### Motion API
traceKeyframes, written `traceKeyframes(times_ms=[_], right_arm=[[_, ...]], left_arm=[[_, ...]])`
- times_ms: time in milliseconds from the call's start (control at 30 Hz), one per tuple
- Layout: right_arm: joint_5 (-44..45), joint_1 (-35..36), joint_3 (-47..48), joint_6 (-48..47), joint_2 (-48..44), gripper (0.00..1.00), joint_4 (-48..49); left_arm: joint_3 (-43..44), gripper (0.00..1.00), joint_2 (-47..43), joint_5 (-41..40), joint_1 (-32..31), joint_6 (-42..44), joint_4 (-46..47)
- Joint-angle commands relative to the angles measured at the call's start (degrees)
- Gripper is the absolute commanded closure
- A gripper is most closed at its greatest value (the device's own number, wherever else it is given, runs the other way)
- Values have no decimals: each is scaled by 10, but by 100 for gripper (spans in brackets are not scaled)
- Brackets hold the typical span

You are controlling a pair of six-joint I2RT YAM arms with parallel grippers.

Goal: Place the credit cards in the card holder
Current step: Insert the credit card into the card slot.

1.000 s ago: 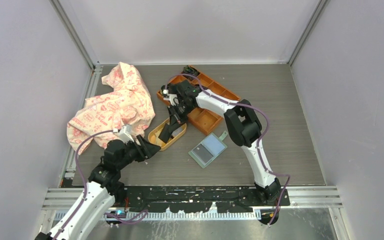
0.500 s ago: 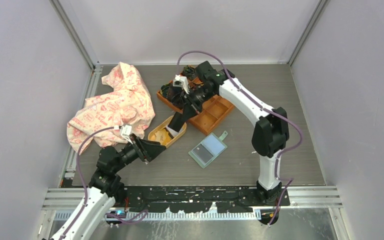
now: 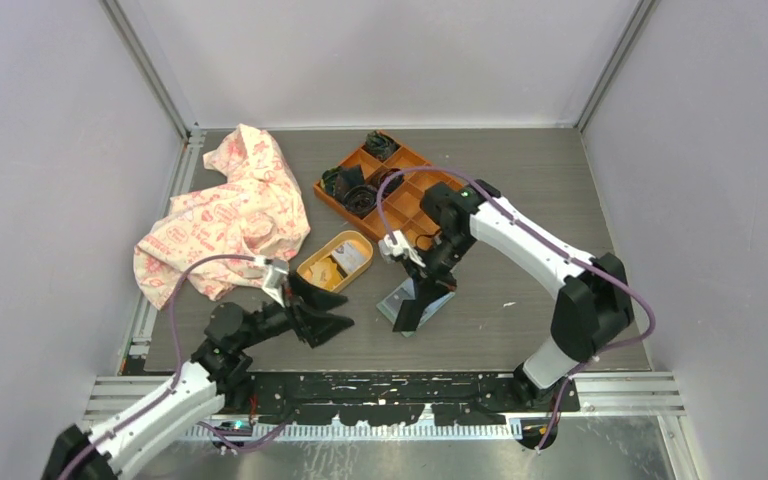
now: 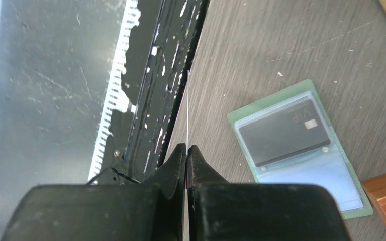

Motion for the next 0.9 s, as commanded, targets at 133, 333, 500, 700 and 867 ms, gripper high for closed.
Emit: traceKeyframes(times_ms=[133,333,500,700,867], right_arm=[[24,2,-99,-192,-96,99,29],[32,3,-115,-195,-110,99,48],[31,3,-118,-184,-115,99,54],[33,8,-120,-181,-114,99,56],[31,11,-118,-176,-113,99,56]], left_arm=[[50,27,168,-199,-299,313,64],[104,27,355,-237,-368,372,157],[137,29,465,-271,-378,372,228],[171,43,513,-289,-380,364,233],[187,76,533,-297,-379,354,225]])
